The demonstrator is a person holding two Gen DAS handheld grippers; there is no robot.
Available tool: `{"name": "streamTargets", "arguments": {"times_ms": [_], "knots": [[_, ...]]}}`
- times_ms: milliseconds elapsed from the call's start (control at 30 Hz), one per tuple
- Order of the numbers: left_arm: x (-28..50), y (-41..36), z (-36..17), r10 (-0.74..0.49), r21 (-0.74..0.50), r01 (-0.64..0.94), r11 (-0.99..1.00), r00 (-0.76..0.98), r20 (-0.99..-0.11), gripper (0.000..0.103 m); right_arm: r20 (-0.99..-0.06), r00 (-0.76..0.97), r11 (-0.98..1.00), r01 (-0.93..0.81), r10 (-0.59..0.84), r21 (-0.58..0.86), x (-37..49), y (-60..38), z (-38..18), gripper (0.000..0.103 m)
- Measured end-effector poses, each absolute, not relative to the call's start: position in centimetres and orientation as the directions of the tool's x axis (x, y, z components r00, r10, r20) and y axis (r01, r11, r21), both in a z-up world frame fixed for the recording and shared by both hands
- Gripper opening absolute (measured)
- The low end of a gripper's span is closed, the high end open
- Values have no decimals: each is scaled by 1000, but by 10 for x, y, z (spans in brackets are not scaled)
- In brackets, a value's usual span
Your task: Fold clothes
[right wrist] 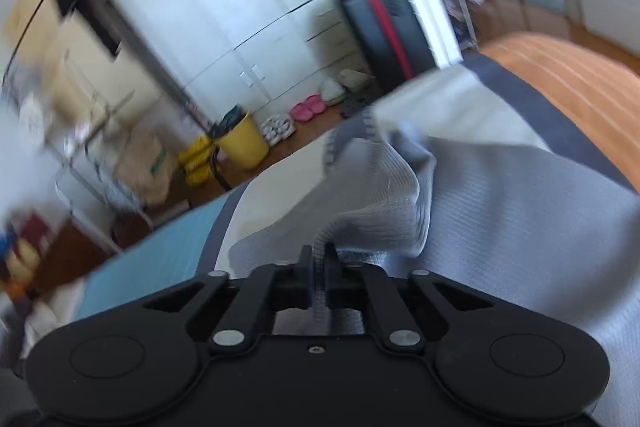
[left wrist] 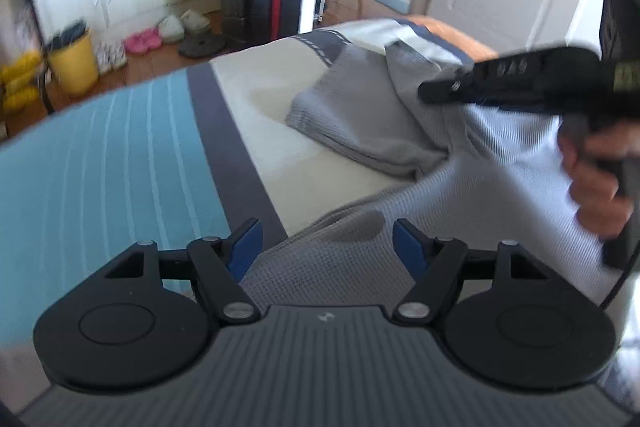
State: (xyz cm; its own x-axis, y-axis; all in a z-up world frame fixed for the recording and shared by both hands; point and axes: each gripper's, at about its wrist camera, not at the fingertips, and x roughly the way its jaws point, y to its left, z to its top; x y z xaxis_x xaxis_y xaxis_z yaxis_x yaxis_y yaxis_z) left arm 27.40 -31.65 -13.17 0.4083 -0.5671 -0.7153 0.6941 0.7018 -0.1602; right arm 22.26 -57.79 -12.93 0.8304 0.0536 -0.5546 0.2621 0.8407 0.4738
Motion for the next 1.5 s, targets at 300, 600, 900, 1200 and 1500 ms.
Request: {"name": "streamTargets", "arguments": {"times_ms": [300, 600, 900, 1200, 1500], "knots": [[279, -305, -145, -563, -150, 686, 712, 430, -705, 71, -663, 744, 944, 156, 82, 292, 264, -541, -129, 25], [293, -293, -144, -573, -233, 635, 737, 404, -713, 71, -561, 798, 839, 139, 220, 527, 225, -581, -109, 46], [293, -280, -133, -568, -263, 599, 757, 401, -719, 71, -730, 683, 928, 262, 15, 264, 270, -562, -120, 63], [286, -260, -137, -508, -230, 549, 804, 431, -746, 71, -579, 815, 946, 206, -24, 251, 255, -530, -90, 5], [276, -213, -124, -385, -122, 496, 860, 472, -793, 73, -624, 766, 916, 348, -155, 201, 193, -524, -80, 58]]}}
